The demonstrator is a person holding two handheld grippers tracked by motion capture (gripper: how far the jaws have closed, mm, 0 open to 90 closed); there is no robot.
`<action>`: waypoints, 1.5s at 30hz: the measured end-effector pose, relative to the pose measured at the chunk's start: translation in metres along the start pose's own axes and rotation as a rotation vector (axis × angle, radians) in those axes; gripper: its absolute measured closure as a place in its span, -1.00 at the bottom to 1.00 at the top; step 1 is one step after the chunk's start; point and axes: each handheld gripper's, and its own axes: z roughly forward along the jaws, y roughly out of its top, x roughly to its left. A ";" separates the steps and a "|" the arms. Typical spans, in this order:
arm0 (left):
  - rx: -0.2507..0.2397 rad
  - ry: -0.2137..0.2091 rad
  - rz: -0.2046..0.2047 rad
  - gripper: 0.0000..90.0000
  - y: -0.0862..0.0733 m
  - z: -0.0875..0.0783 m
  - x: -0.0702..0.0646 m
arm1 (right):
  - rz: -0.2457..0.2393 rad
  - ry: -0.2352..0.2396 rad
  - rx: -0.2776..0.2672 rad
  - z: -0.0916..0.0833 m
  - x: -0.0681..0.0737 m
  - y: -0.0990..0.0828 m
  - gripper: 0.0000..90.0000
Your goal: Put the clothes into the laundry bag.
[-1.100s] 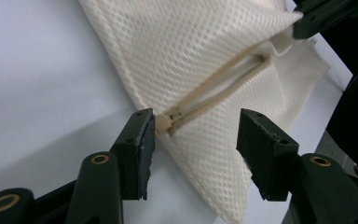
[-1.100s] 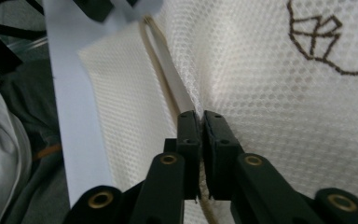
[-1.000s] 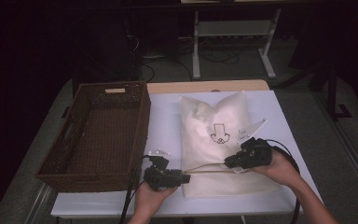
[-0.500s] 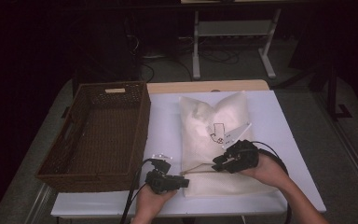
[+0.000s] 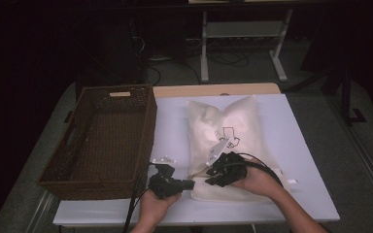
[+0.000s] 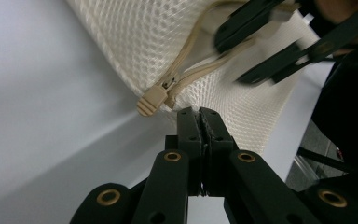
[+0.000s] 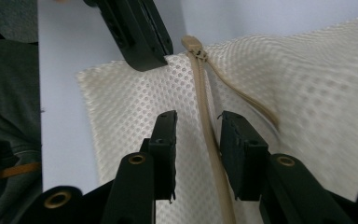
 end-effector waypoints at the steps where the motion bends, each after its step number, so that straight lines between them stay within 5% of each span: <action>1: 0.000 0.001 0.006 0.96 0.001 -0.001 -0.001 | -0.003 -0.001 0.007 0.002 0.000 0.001 0.61; 6: 0.005 -0.020 -0.010 0.90 -0.001 -0.001 0.002 | -0.004 0.017 0.013 0.001 0.000 0.001 0.90; 11: 0.022 -0.043 -0.061 0.33 -0.004 0.003 0.008 | -0.011 0.012 -0.002 -0.004 0.002 0.000 0.91; 15: 0.022 -0.110 -0.125 0.16 -0.004 0.009 0.016 | -0.007 0.008 -0.017 -0.008 0.004 0.000 0.91; 19: 0.012 -0.174 -0.160 0.43 -0.002 0.015 0.021 | 0.001 0.011 -0.023 -0.009 0.005 -0.001 0.91; 21: 0.013 -0.174 -0.147 0.68 -0.002 0.016 0.021 | 0.012 0.012 -0.026 -0.009 0.005 -0.002 0.85; 25: 0.016 -0.134 -0.119 0.83 -0.004 0.015 0.018 | 0.040 0.015 -0.073 -0.015 0.003 -0.004 0.67; 31: 0.003 -0.092 -0.073 0.87 -0.001 0.010 0.011 | 0.088 0.031 -0.173 -0.029 -0.004 -0.001 0.44; 36: -0.012 -0.090 -0.060 0.86 -0.002 0.006 0.008 | 0.093 0.020 -0.176 -0.033 -0.005 0.007 0.25; 45: -0.022 -0.095 -0.061 0.82 -0.006 0.000 0.011 | 0.086 0.015 -0.157 -0.031 -0.007 0.020 0.19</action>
